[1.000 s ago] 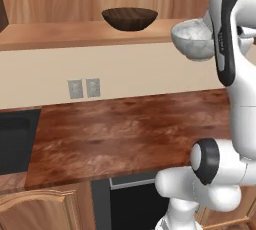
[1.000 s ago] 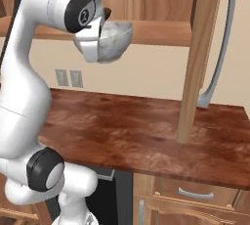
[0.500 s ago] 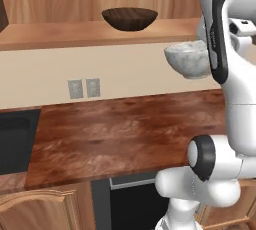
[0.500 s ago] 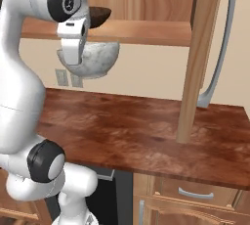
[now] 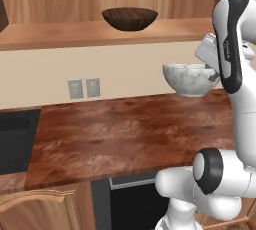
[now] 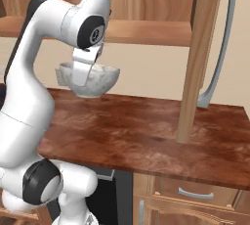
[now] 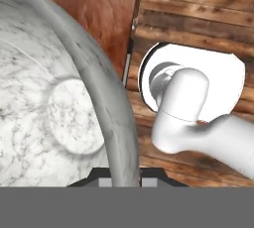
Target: Pick up the bowls from the cabinet and place each bowl in front of a stool on the dining counter.
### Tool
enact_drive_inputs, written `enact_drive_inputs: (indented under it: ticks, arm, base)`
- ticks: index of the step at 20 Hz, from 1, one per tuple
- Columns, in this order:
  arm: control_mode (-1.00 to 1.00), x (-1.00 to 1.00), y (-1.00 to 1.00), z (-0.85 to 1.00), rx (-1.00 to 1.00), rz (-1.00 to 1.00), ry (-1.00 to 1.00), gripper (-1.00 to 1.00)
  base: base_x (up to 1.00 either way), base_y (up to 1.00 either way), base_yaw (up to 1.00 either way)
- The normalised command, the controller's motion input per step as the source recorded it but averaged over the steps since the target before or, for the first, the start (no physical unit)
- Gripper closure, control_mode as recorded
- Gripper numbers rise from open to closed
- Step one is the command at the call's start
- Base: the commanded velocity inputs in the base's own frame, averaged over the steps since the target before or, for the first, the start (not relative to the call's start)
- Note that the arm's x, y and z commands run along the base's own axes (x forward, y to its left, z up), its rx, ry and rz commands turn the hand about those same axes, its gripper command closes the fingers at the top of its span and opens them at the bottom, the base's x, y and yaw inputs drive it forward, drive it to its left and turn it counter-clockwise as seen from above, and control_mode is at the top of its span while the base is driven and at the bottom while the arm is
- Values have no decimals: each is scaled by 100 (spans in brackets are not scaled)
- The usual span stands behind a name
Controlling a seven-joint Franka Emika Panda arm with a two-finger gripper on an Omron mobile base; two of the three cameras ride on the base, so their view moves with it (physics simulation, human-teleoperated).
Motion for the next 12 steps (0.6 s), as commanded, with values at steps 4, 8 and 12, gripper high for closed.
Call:
enact_drive_inputs:
  ticks: [4,8,12]
  arm:
    - [-100,-6,1,-40,12,0,0,100]
    - [-100,-11,5,-14,3,0,0,100]
    - [100,0,0,0,0,0,0,100]
  base:
    - [0,0,0]
    - [0,0,0]
    - [-93,16,5]
